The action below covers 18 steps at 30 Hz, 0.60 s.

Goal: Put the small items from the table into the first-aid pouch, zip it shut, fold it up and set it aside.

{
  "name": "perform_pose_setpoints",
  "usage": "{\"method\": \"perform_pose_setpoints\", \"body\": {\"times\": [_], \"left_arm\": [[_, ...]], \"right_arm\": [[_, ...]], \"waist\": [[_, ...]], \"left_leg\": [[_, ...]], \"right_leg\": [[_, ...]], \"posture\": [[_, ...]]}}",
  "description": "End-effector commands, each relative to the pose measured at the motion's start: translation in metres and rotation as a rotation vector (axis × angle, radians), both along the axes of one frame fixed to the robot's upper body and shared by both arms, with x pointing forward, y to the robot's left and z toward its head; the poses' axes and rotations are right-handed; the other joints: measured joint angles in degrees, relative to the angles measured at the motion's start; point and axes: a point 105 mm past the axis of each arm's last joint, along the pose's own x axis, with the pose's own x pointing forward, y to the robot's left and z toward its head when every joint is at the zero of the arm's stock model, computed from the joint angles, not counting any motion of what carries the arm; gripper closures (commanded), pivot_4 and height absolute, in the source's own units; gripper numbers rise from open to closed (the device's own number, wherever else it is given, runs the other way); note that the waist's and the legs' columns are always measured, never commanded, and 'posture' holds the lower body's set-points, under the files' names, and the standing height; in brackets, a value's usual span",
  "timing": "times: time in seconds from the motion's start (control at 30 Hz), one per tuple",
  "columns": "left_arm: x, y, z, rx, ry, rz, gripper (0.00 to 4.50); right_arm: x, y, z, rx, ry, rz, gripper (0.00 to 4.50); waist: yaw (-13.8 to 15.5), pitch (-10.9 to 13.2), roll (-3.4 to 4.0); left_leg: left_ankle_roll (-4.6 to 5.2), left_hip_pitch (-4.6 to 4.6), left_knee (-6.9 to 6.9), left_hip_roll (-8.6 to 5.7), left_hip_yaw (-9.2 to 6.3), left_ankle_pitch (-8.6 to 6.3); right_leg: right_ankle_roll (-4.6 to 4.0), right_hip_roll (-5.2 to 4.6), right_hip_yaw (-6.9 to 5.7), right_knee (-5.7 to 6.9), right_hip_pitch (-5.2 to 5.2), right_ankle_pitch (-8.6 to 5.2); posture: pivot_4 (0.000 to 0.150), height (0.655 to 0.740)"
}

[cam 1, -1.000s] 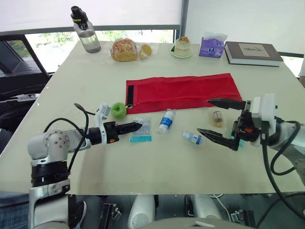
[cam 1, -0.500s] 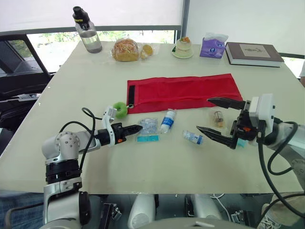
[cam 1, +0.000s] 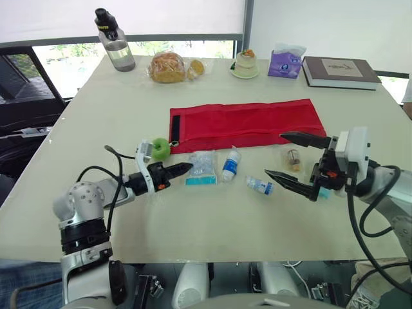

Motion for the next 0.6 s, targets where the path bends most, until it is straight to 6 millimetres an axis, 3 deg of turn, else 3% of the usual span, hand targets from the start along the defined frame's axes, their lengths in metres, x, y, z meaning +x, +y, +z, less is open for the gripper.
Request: {"method": "perform_pose_setpoints", "body": {"times": [0.03,0.3,0.6], "left_arm": [[-0.009,-0.006,0.025,-0.054,-0.120,-0.047,4.40],[-0.005,-0.042,0.054,-0.100,-0.302,-0.094,4.40],[0.012,-0.083,0.073,-0.178,-0.405,-0.091,4.40]], "right_arm": [[0.011,0.001,0.001,0.007,0.012,-0.066,0.00],[0.039,0.025,0.000,0.209,0.283,-0.206,0.00],[0.047,0.058,0.006,0.393,0.538,-0.213,0.00]], "waist": [[-0.08,0.00,0.00],[0.14,0.01,-0.02],[0.13,0.01,-0.02]], "left_leg": [[0.00,0.00,0.00,0.00,0.00,0.00],[0.00,-0.03,0.05,0.00,-0.03,0.00],[0.01,-0.29,0.01,-0.20,-0.06,0.01]], "right_leg": [[0.00,0.00,0.00,-0.01,0.00,0.00],[-0.05,0.00,0.00,0.02,0.00,0.03],[0.09,0.04,0.00,-0.03,-0.18,0.15]], "posture": [[0.150,0.7400],[0.150,0.7400],[0.150,0.7400]]}}
